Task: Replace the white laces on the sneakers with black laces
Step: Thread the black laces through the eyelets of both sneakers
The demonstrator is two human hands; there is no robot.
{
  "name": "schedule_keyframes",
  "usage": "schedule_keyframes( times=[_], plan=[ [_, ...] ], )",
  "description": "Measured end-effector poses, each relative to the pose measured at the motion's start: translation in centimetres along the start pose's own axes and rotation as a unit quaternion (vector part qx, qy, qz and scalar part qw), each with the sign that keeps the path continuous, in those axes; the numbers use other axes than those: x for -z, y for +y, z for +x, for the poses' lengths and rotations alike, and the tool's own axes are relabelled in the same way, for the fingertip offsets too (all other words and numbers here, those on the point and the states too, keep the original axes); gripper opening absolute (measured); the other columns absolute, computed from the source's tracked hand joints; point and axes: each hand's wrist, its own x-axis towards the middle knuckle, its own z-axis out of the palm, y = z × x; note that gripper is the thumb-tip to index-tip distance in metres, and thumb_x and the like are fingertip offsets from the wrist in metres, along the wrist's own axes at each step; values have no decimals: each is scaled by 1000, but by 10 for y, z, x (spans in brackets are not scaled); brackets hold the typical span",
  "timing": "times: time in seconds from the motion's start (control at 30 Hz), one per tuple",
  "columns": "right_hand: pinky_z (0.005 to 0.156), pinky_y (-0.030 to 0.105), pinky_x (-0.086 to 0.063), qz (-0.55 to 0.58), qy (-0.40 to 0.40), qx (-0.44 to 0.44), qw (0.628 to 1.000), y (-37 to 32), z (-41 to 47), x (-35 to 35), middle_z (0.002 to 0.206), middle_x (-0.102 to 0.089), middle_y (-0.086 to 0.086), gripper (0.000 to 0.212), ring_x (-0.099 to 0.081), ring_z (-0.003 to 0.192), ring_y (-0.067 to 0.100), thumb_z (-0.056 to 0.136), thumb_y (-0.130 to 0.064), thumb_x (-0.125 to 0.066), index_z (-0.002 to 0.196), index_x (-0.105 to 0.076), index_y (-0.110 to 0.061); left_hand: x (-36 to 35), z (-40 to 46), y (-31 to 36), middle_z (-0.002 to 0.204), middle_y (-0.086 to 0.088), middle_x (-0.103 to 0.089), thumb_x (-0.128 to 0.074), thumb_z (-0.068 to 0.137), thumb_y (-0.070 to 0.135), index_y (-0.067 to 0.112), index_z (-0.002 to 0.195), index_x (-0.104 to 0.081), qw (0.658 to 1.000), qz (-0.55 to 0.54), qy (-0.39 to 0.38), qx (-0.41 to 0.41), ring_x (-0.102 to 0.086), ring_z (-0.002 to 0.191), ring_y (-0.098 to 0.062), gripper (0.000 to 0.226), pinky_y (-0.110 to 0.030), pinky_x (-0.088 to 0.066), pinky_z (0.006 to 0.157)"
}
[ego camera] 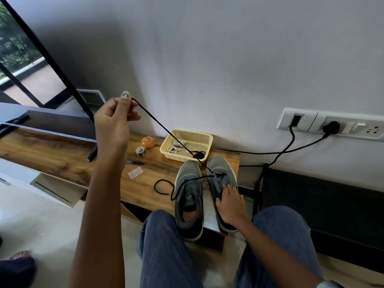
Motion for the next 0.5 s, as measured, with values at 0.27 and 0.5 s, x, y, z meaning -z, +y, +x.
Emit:
schedule_keyframes(
  times=[0.27,0.5],
  plan=[
    [118,46,-18,1,4,2,1000,1,1,-2,157,-20,9,60,-17,145,25,100,-37,-36,151,-18,-11,1,1,13,88,6,-67,-57,95,36,23,83,-59,983,-166,77,3,-63,87,-9,18,-25,-50,81],
    [118,45,-15,0,7,6,1000,2,0,-3,158,-16,9,60,-13,146,25,100,-38,-35,151,-17,-11,-26,-16,28,74,4,-66,-58,94,28,16,86,-54,934,-343,16,95,-63,68,-10,16,-27,-53,72]
  ],
)
